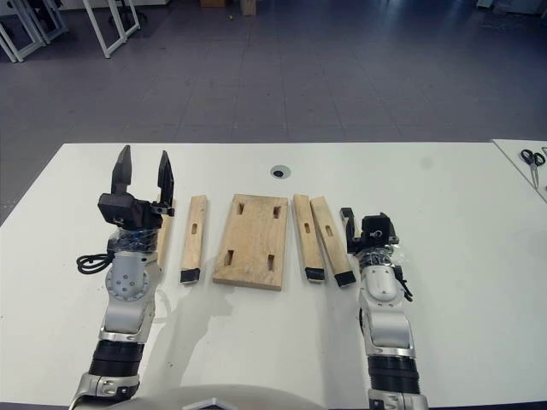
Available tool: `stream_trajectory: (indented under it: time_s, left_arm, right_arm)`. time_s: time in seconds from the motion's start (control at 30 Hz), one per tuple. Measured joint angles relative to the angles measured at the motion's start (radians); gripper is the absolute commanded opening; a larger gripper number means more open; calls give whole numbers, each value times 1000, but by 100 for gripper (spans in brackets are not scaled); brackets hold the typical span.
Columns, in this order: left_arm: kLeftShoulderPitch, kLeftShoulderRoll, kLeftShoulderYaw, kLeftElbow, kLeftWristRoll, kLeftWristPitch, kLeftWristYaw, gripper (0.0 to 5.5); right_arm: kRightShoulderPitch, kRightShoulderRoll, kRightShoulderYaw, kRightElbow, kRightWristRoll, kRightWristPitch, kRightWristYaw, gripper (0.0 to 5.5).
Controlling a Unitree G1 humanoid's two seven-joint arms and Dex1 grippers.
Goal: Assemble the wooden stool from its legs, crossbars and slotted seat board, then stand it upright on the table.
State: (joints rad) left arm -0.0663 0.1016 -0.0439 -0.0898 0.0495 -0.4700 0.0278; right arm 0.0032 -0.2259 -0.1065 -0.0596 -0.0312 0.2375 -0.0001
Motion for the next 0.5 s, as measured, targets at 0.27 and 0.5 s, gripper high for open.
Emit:
stream_trajectory:
  time_s: [0.27, 0.5]
  left_arm:
    - [7, -16, 10, 7, -4, 8, -2, 283]
    - [15, -27, 13, 13, -5, 8, -2, 288]
  right_arm:
    - [47, -32, 1, -24, 24, 185, 99, 317]
    - [24, -25, -30, -22, 115, 282, 164, 210]
